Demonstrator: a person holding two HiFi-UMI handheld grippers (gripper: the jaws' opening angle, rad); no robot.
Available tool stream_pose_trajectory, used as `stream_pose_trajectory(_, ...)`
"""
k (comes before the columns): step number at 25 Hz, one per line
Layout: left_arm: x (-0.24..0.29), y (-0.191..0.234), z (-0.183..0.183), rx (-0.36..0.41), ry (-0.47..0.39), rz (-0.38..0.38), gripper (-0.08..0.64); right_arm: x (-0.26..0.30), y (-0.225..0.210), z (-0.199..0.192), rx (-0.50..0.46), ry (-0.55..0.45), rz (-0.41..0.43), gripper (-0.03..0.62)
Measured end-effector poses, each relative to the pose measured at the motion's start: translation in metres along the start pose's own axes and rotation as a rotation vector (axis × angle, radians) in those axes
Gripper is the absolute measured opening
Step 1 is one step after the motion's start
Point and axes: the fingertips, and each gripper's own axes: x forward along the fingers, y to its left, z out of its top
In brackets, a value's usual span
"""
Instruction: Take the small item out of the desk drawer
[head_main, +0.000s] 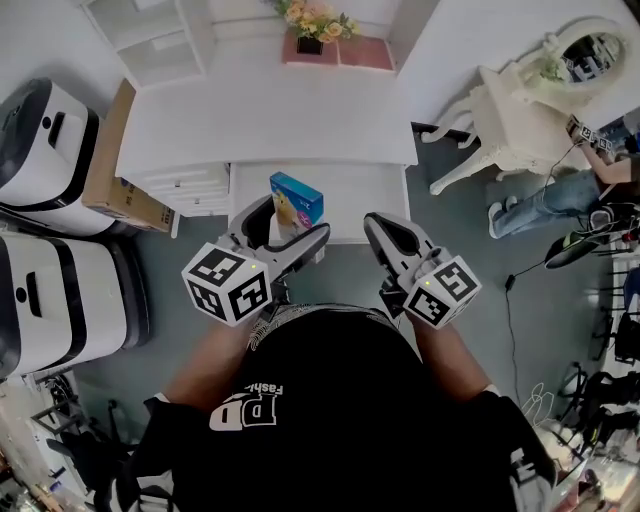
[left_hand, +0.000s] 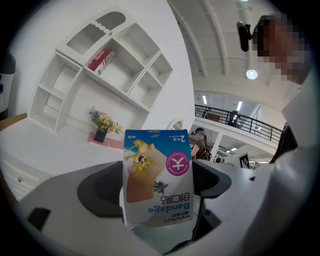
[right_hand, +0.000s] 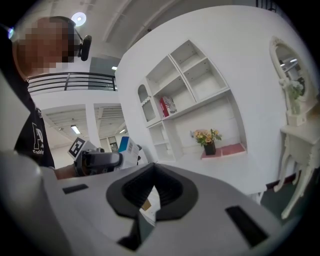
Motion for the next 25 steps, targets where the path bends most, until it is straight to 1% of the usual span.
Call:
stream_pose_trajectory(5,-0.001,-0.035,-0.018,-0.005,0.000,0.030,0.417,-0.041,0.007,-0.008,-0.007,0.011,0.024,0.008)
stream_pose_trajectory(10,-0.002,-0.072,-0.040,-0.037,-0.007,0.032,0.417,-0.080,0.012,-0.025,-0.037,0.025,0.033,0.008)
stream_pose_trajectory(13,-0.003,-0.090,-0.056,-0.042,-0.004,0.041,0.417,-0.101,0.012,-0.034,-0.025,0.027,0.039,0.008)
stream_pose_trajectory(19,-0.013,-0.116,-0.076,-0.035,-0.014,0.078,0.417,-0.127,0.016,-0.043,-0.001,0.006,0.044,0.008)
stream_pose_trajectory(25,-0.025,-0.125,-0.087,-0.030,-0.010,0.111,0.418,-0.135,0.020,-0.046,0.015,-0.012,0.063,0.008)
